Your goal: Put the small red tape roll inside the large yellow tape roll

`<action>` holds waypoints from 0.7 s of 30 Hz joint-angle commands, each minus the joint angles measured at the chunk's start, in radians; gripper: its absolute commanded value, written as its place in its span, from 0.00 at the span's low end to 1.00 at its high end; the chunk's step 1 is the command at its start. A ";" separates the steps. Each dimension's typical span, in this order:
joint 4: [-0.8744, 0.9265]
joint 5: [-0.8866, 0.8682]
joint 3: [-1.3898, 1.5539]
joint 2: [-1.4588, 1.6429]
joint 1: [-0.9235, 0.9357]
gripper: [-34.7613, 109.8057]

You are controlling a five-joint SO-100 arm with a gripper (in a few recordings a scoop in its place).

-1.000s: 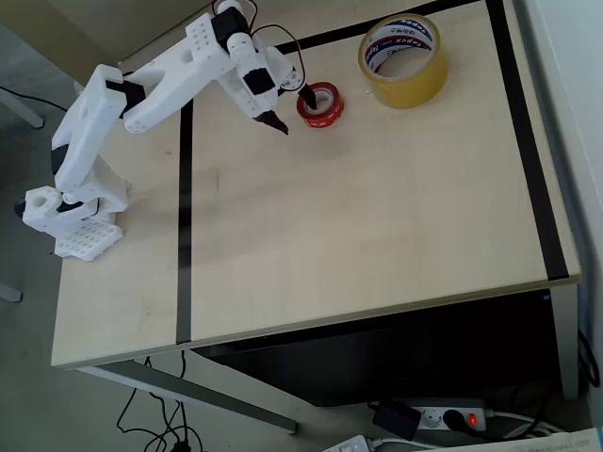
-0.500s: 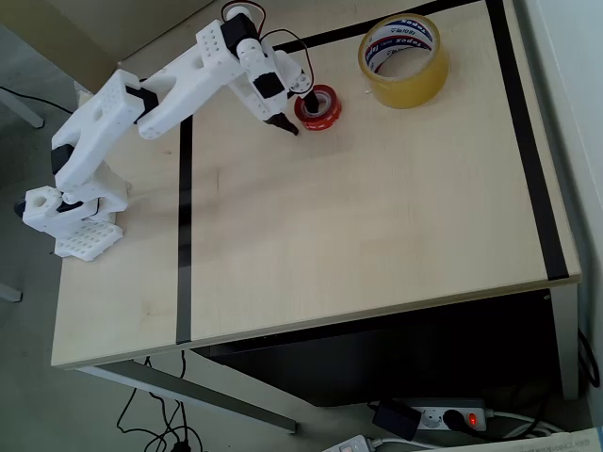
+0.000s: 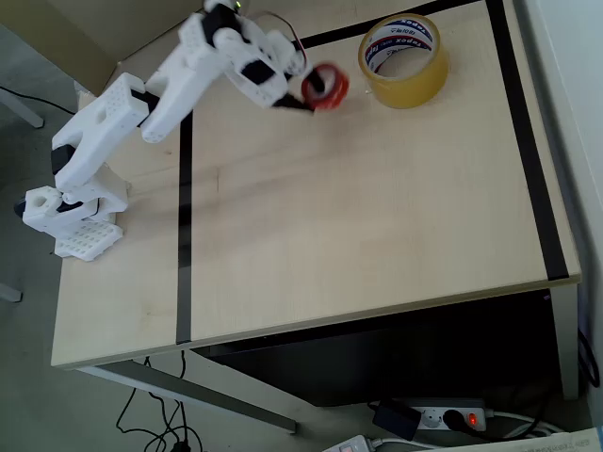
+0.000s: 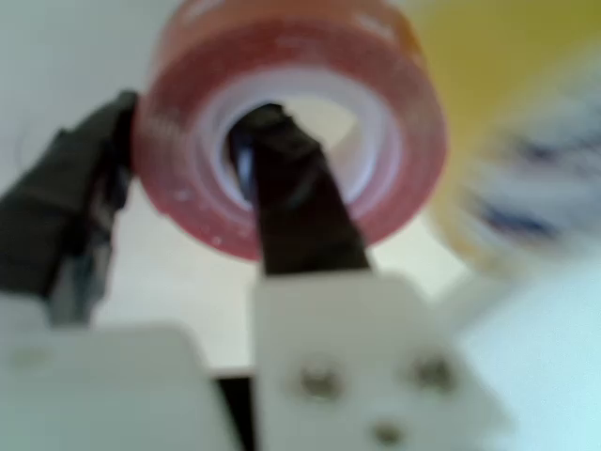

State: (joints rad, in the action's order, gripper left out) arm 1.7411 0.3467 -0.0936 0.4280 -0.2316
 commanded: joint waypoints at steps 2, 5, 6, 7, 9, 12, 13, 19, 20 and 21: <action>-0.167 0.008 -0.126 0.253 0.002 0.24; -0.249 0.008 -0.126 0.258 -0.012 0.24; -0.276 0.008 -0.126 0.252 -0.017 0.24; -0.302 0.008 -0.123 0.242 -0.020 0.24; -0.360 0.008 -0.095 0.227 -0.023 0.24; -0.454 0.008 -0.014 0.213 -0.028 0.24; -0.489 0.008 0.009 0.204 -0.028 0.24; -0.606 0.000 0.098 0.141 -0.020 0.24; -0.607 0.000 0.095 0.117 -0.017 0.24; -0.607 0.000 0.091 0.091 -0.014 0.24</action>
State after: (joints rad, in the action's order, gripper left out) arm 1.1950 0.3482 0.0291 0.4893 -0.2439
